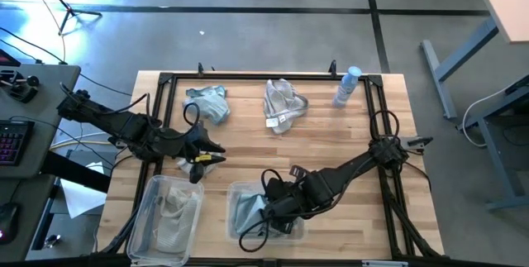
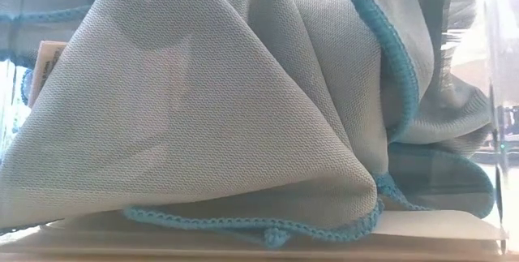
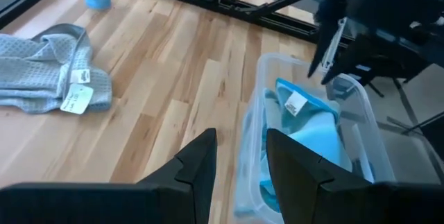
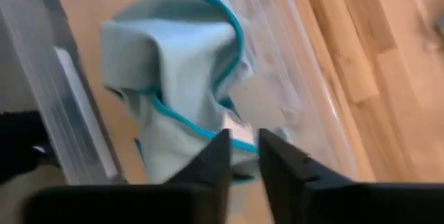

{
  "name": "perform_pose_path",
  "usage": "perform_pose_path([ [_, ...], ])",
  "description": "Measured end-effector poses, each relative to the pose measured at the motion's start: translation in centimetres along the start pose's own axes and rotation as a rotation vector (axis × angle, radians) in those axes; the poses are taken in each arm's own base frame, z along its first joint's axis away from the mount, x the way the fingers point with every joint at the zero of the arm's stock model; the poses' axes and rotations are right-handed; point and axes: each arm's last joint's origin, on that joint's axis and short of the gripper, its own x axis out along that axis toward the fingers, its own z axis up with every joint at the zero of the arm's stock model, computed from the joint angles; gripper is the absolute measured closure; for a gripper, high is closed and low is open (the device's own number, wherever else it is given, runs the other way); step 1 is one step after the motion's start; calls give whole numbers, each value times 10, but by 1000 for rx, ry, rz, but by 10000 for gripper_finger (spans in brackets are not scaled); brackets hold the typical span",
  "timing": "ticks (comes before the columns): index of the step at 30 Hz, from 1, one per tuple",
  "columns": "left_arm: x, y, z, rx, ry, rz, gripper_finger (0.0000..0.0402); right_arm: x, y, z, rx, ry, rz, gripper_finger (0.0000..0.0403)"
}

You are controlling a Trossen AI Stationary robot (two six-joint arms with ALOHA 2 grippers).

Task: Sort microfiber towel by color & place in baskets
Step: Put the bottom left grey towel into the left transparent bin

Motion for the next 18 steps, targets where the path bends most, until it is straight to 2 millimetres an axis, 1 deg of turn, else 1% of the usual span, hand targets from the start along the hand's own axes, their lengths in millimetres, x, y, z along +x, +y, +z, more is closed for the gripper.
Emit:
perform_pose_path([
  [2,0,2,0,-4,7,10,287,-1,-3,-2,-20,6,-39,383],
  [3,1,3,-1,-3,13,18,287,-2,-5,-3,-39,7,-64,392],
  [5,1,6,-2,-1,32,40,287,-5,-10,-5,-54,18,-115,386],
  [7,2,11,-2,-1,51,65,287,-7,-15,-3,-70,11,-125,383],
  [9,3,16,-3,-4,68,93,287,-10,-21,0,-106,-9,-140,392],
  [11,4,21,-2,5,87,117,287,-14,-28,5,-111,-42,-171,400],
  [13,5,27,-1,21,103,128,287,-19,-37,11,-134,-64,-185,398],
  [18,8,44,3,78,131,179,287,-24,-65,28,-181,-71,-223,401],
])
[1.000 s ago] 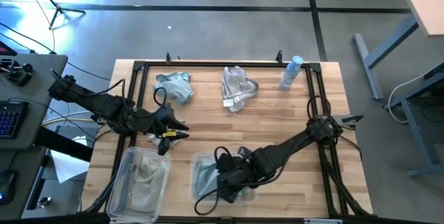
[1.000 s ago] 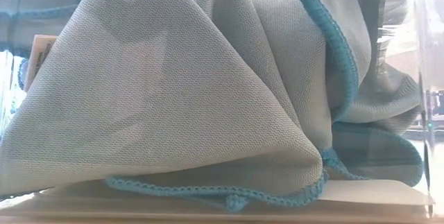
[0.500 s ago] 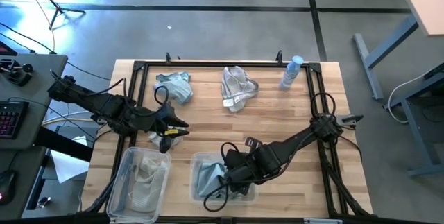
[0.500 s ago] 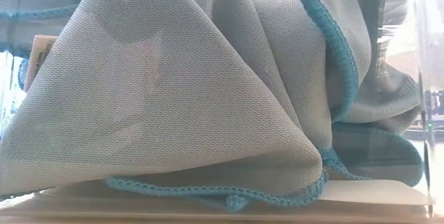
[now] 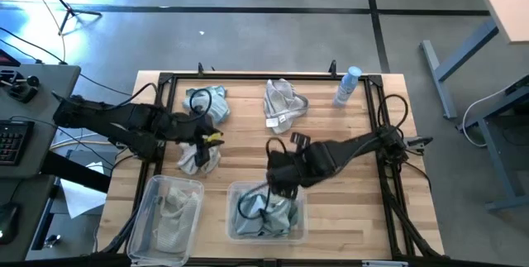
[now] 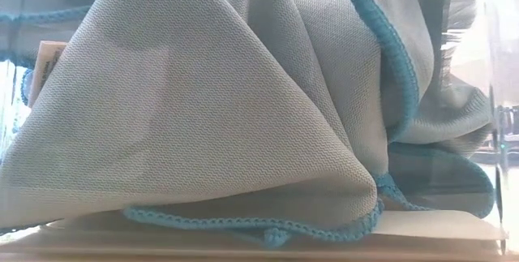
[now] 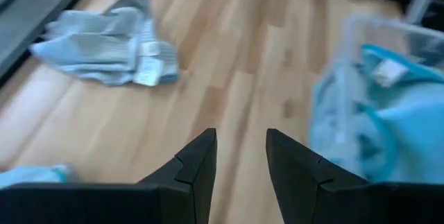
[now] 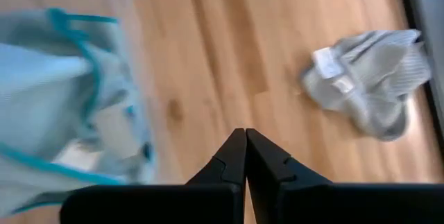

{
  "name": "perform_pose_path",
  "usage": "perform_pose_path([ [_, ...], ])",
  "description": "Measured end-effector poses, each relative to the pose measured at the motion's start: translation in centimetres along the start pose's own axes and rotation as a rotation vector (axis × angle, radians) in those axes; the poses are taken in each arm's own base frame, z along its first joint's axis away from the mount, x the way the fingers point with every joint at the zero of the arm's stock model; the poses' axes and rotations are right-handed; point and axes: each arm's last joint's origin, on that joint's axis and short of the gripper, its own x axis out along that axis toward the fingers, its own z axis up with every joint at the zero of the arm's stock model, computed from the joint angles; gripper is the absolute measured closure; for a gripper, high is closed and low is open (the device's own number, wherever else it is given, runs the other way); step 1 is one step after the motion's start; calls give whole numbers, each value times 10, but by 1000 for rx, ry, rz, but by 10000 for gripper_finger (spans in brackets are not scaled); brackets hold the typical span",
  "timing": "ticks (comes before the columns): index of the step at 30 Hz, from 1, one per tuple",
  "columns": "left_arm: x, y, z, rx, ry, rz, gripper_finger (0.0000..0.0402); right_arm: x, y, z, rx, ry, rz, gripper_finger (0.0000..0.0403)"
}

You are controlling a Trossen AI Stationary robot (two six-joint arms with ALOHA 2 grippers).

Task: Sort microfiber towel by color & place in baskets
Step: Put the bottom left grey towel into the left transparent bin

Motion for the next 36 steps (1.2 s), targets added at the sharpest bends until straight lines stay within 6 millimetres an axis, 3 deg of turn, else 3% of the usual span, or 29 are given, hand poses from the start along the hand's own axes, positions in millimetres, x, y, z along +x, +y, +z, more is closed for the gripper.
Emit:
perform_pose_path([
  [6,5,23,3,43,31,97,287,11,-49,1,62,55,-69,402],
  [13,8,49,5,78,73,179,287,21,-94,-31,281,96,-125,402],
  [27,11,63,-2,96,191,216,287,65,-110,-125,517,-272,183,403],
  [36,54,56,-16,102,485,158,287,66,-120,-155,569,-340,229,403],
])
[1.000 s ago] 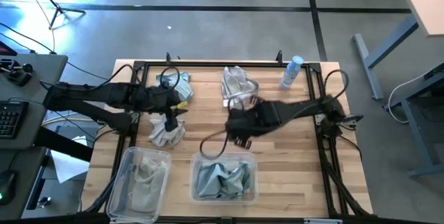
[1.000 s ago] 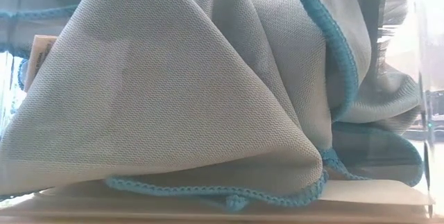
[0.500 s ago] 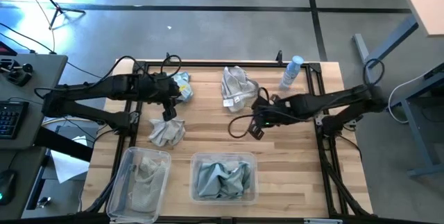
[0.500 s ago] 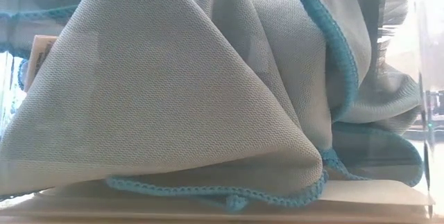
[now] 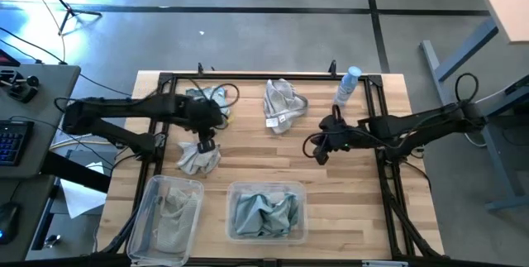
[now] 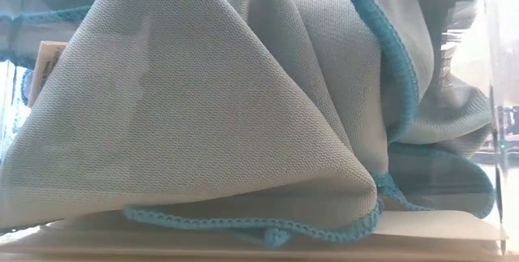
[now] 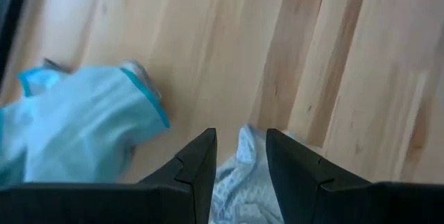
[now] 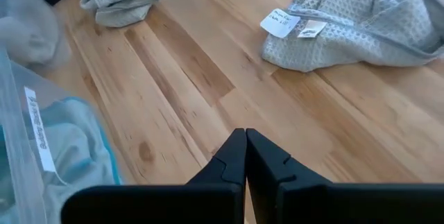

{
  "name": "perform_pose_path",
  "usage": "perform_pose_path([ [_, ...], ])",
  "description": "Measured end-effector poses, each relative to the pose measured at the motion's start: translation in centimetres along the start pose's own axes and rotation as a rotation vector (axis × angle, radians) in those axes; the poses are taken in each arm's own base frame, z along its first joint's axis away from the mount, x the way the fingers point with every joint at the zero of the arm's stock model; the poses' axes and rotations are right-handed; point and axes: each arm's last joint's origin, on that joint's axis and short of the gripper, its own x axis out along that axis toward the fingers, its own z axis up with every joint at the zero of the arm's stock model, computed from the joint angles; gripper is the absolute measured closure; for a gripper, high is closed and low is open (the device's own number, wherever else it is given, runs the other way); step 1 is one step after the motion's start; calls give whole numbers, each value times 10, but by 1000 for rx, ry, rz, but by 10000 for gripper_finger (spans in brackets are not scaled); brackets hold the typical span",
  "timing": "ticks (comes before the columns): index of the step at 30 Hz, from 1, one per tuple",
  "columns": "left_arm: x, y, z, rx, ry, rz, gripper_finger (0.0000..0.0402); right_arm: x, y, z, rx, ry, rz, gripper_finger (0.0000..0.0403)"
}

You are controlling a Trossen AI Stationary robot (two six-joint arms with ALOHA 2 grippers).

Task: Sort microfiber towel by color & place in baskets
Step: Put the bottom left grey towel into the left transparent bin

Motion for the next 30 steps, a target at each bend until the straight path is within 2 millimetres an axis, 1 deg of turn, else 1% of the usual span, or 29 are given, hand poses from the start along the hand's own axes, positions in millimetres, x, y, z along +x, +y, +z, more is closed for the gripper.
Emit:
perform_pose_path([
  [4,26,-5,8,-1,102,11,287,-7,-2,1,-66,-14,20,403],
  [7,46,-9,9,1,184,9,287,-11,-3,2,-91,-23,28,403],
  [9,60,-11,5,8,251,-16,287,-12,-4,1,-96,-19,24,403],
  [13,84,-15,-12,-7,371,-26,287,-12,-6,-1,-107,8,3,403],
  [18,103,-17,-26,-10,374,-51,291,-12,-7,-2,-118,21,-7,403],
  [20,105,-17,-28,-9,379,-61,310,-12,-7,-2,-134,18,-5,403],
  [24,103,-19,-29,-65,390,-114,385,-12,-7,-2,-144,18,-4,403],
  [27,94,-20,-27,-104,367,-117,394,-12,-7,-2,-171,17,-4,403],
  [30,73,-21,-20,-128,315,-104,399,-12,-7,-2,-191,17,-4,403],
])
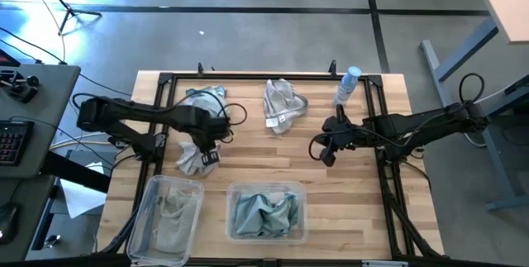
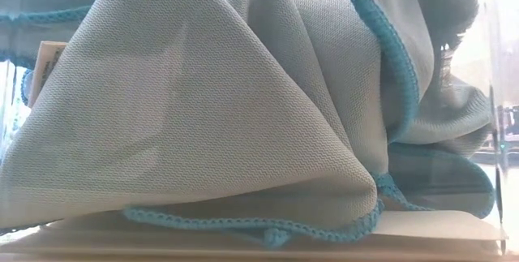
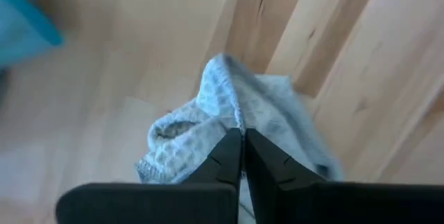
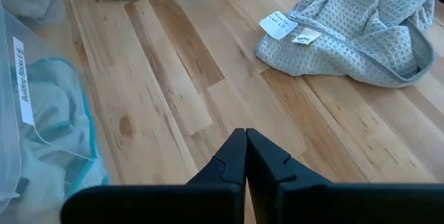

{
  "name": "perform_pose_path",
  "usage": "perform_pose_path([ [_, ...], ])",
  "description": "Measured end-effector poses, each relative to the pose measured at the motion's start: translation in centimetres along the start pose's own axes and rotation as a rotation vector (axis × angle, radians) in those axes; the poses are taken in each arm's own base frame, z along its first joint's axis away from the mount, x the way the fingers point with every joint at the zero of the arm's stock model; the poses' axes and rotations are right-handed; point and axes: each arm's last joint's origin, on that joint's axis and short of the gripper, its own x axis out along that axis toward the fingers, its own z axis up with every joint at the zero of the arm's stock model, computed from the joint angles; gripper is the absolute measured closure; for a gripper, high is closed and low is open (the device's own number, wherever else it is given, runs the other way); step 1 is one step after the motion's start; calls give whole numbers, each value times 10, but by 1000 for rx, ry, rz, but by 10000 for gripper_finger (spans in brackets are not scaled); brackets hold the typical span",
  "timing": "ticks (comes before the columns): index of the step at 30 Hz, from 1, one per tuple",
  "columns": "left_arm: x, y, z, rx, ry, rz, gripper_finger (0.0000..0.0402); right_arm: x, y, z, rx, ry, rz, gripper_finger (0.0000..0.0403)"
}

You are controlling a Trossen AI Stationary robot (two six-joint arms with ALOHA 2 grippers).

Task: Sort microfiber towel by color & place in baskets
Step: Put the bottom left grey towel into the left transparent bin

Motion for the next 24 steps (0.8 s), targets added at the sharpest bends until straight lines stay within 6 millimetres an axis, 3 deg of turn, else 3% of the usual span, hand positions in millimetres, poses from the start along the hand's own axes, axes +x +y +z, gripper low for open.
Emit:
perform_pose_path([
  [13,-145,-8,-15,-74,-521,47,401,0,0,0,-80,-3,1,403],
  [24,-224,-16,-38,-88,-823,-14,401,0,-1,1,-124,-37,-58,403],
])
